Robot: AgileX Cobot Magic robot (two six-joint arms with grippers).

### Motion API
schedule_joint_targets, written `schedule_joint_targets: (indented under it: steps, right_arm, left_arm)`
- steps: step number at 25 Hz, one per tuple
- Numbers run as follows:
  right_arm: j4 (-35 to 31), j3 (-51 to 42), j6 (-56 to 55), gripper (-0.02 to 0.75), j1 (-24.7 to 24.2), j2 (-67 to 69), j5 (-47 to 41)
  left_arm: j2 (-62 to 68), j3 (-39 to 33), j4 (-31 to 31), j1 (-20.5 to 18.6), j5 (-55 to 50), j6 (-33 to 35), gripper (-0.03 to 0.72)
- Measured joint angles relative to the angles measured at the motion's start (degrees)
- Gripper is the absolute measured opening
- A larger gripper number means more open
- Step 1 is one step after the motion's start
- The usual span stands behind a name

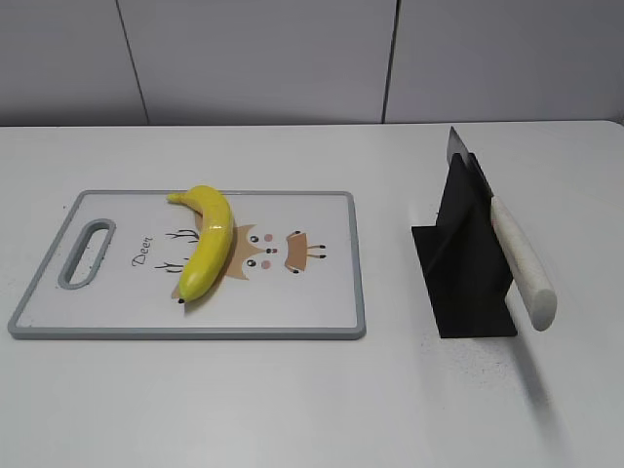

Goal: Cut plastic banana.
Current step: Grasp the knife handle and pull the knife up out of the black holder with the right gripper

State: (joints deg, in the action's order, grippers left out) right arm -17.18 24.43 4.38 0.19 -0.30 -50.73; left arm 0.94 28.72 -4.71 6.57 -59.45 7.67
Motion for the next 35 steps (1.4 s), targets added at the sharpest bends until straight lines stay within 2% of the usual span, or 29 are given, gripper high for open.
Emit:
schedule_joint_targets:
  steps: [7,9,11,14,16,22,30,35]
  right_arm:
    - [-1.1,0.0,0.0,0.571,0.0,0.0,2.3]
    - [-1.1,0.0,0.0,0.571,0.0,0.0,2.6]
    - [-1.6,0.0,0.0,0.577,0.0,1.1,2.6]
    - [-2.9,1.1,0.0,0.616,0.0,5.4,1.8]
    - [-3.5,2.8,0.0,0.631,0.0,9.8,0.8]
    - [-3.6,10.8,0.0,0.631,0.0,23.9,-2.9]
    - [-3.1,21.8,-0.2,0.582,0.0,42.4,-15.3]
    - [-1.7,27.1,-1.2,0.581,1.3,50.8,-17.0]
  left_arm:
    - [0.0,0.0,0.0,0.0,0.0,0.0,0.241]
    - [0.0,0.0,0.0,0.0,0.0,0.0,0.267]
    - [0.0,0.0,0.0,0.0,0.0,0.0,0.351]
    - [0.0,0.0,0.0,0.0,0.0,0.0,0.590]
    - [0.0,0.0,0.0,0.0,0.0,0.0,0.648]
    - [0.0,0.0,0.0,0.0,0.0,0.0,0.659]
    - [0.0,0.0,0.0,0.0,0.0,0.0,0.653]
    - [0.0,0.0,0.0,0.0,0.0,0.0,0.649]
